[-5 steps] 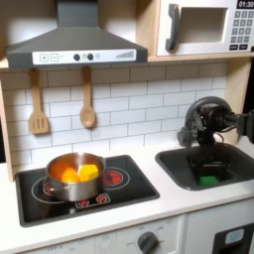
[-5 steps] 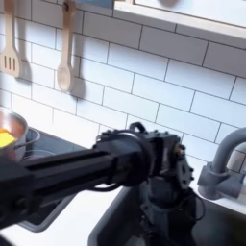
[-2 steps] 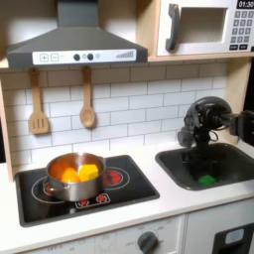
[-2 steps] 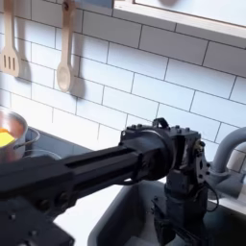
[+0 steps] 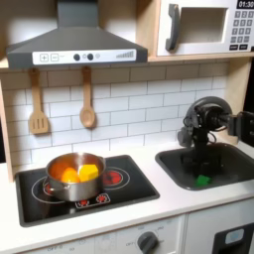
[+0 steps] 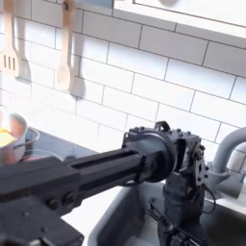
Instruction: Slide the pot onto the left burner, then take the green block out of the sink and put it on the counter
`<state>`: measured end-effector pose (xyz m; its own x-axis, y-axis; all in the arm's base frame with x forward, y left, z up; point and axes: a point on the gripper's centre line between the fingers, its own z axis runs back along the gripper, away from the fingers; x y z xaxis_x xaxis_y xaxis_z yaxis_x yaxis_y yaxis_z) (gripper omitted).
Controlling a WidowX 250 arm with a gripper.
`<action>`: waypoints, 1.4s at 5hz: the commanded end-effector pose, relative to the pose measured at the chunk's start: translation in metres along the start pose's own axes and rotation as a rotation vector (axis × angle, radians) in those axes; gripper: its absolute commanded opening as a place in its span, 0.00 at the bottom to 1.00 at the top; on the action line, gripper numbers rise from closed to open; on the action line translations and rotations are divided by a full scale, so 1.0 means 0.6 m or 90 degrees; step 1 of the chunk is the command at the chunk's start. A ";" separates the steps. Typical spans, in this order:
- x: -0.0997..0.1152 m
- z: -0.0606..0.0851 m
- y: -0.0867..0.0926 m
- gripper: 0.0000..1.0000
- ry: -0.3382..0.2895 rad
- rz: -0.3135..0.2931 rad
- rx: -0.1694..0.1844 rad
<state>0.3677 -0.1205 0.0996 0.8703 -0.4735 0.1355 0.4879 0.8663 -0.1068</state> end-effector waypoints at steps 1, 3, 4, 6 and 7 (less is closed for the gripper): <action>0.003 0.010 -0.005 0.00 -0.002 0.008 -0.007; 0.011 0.034 0.003 1.00 0.001 0.036 -0.009; -0.003 0.040 0.014 1.00 0.014 0.034 0.001; -0.022 0.031 0.043 1.00 0.049 0.029 -0.005; -0.040 0.037 0.047 1.00 0.056 0.006 -0.013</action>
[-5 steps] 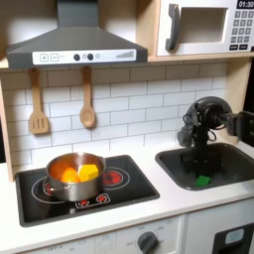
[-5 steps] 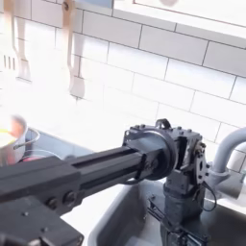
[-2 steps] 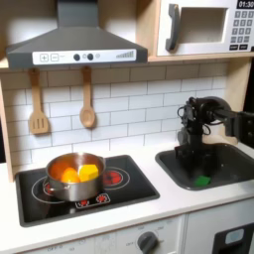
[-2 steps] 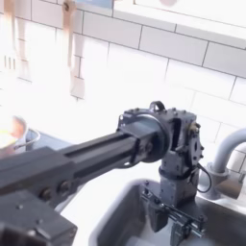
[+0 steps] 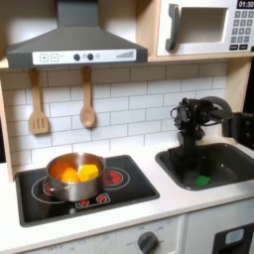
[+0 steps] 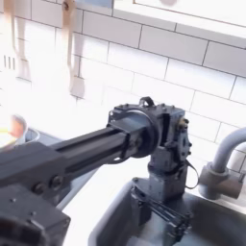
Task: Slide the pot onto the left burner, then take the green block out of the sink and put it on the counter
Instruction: 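Take the green block out of the sink and put it on the counter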
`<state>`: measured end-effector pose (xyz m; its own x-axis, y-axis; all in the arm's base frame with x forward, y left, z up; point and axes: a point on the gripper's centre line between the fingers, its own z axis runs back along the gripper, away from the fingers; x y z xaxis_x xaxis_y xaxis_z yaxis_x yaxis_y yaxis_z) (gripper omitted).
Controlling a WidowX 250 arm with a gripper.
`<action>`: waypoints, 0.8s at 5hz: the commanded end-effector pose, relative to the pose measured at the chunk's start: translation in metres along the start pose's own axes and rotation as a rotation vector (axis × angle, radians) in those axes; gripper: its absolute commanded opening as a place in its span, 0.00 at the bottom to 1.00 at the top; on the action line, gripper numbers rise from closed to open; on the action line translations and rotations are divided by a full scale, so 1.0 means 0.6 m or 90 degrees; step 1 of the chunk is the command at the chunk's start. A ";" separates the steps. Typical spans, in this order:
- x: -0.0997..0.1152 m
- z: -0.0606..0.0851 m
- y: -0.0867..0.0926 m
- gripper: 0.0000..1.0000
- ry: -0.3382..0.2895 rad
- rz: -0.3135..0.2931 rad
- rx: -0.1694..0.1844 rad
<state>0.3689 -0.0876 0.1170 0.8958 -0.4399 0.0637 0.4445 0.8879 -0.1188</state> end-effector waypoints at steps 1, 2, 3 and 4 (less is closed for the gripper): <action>-0.042 -0.013 0.002 1.00 0.025 -0.050 -0.017; -0.069 -0.007 -0.016 1.00 0.024 -0.076 -0.030; -0.080 0.009 -0.032 1.00 0.014 -0.079 -0.047; -0.082 0.012 -0.041 1.00 0.005 -0.076 -0.054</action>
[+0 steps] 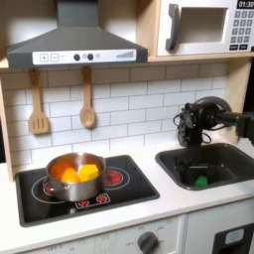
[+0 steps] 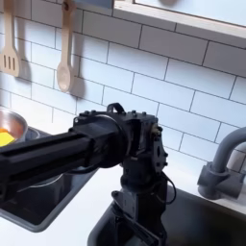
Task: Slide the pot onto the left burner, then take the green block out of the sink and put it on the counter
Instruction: 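Take the green block out of the sink and put it on the counter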
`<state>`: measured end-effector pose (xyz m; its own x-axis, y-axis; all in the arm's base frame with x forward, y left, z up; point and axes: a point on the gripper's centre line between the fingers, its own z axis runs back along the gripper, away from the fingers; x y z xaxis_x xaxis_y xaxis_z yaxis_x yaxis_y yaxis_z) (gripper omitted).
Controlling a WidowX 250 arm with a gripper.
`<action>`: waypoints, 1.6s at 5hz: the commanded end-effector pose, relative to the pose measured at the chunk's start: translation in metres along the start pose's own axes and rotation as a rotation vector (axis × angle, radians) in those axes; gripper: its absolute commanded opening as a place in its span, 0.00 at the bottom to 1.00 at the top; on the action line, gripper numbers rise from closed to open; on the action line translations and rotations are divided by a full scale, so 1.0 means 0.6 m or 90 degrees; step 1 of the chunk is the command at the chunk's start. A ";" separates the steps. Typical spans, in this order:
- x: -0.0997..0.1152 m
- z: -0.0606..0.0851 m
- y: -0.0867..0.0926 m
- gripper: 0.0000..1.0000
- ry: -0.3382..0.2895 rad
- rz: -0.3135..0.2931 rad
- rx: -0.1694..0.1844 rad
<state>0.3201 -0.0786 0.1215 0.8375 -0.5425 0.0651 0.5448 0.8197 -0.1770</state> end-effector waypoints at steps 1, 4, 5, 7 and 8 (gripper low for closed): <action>0.001 -0.011 -0.028 1.00 -0.002 0.003 -0.014; 0.035 -0.032 -0.031 1.00 -0.019 0.025 0.015; 0.039 -0.032 -0.024 1.00 -0.022 0.023 0.028; 0.037 -0.046 -0.015 1.00 -0.013 0.035 0.032; 0.037 -0.047 -0.016 1.00 -0.016 0.035 0.036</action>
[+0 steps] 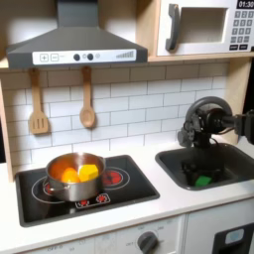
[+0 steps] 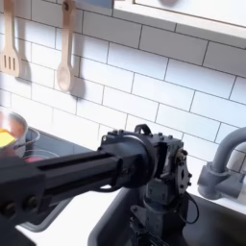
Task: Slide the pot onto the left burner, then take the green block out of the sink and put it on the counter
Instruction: 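Take the green block out of the sink and put it on the counter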
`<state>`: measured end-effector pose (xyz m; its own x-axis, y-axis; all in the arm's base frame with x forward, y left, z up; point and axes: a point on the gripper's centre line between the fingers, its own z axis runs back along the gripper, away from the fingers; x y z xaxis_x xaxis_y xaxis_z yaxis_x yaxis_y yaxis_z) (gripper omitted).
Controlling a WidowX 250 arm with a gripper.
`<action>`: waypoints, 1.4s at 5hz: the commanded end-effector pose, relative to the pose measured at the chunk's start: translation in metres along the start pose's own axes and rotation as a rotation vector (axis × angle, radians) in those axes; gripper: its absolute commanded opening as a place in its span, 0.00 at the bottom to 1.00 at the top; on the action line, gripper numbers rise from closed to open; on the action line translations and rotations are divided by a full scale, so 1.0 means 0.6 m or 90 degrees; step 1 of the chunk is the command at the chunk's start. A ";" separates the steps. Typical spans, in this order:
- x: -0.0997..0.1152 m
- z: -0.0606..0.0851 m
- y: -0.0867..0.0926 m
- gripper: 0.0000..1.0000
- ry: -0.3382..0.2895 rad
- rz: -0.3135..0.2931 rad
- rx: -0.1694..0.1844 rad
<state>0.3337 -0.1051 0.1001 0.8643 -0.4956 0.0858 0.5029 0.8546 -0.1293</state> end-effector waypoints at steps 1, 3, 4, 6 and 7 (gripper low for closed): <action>-0.001 -0.002 0.003 1.00 -0.002 0.001 0.010; -0.001 -0.006 0.009 0.00 -0.004 -0.004 0.014; -0.002 -0.004 0.008 0.00 -0.005 -0.008 0.013; 0.003 0.010 0.010 0.00 0.000 -0.004 0.000; 0.009 0.028 0.015 0.00 -0.006 0.014 -0.018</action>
<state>0.3422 -0.0986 0.1144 0.8728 -0.4804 0.0866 0.4881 0.8581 -0.1596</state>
